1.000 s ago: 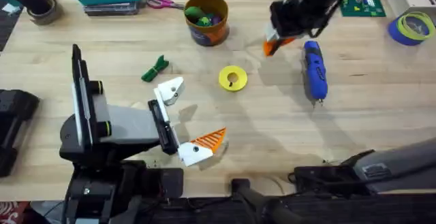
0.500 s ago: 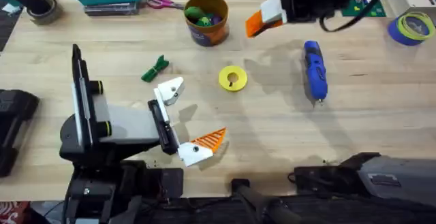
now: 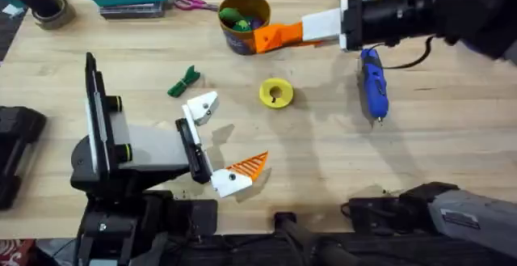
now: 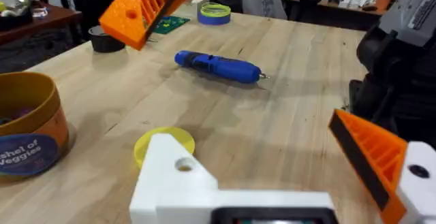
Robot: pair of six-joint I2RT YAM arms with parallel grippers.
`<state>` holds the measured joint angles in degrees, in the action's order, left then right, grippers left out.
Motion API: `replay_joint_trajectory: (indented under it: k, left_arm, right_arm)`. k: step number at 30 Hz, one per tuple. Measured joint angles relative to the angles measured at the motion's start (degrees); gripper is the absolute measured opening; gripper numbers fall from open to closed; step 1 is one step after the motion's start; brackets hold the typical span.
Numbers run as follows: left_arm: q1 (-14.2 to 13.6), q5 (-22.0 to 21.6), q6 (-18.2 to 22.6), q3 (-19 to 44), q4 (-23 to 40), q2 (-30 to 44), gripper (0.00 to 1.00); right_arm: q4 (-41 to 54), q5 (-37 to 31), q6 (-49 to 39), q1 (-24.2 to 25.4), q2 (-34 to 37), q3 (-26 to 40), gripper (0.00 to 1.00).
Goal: Pick up the gripper from the table and insert it into the empty holder that is missing its gripper. Then pick up a screw, insert it into the mounting hole, and use the screwdriver to tighten it. Finally, clean up the table by picking up the vegetable and placing it into the bucket.
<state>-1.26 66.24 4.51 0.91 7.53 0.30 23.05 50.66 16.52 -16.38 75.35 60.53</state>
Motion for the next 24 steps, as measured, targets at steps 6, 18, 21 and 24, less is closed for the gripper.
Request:
replay_joint_trajectory:
  k: [6, 18, 21, 24]
  left_arm:
    - [0.00, -0.01, 0.00, 0.00, 0.00, 0.00, 0.986]
    - [-0.02, -0.01, 0.00, 0.00, 0.00, 0.00, 0.986]
    - [0.00, -0.01, 0.00, 0.00, 0.00, 0.00, 0.986]
    - [-0.01, -0.01, 0.00, 0.00, 0.00, 0.00, 0.986]
  right_arm:
    - [-23.25, 15.82, 10.06, 3.99, 0.05, -11.75, 0.009]
    - [-74.31, 30.21, 42.68, 5.20, 5.24, -26.25, 0.009]
    - [-79.93, 31.50, 48.86, 5.20, 6.64, -27.45, 0.009]
    - [-80.57, 31.98, 51.95, 5.20, 6.91, -27.72, 0.009]
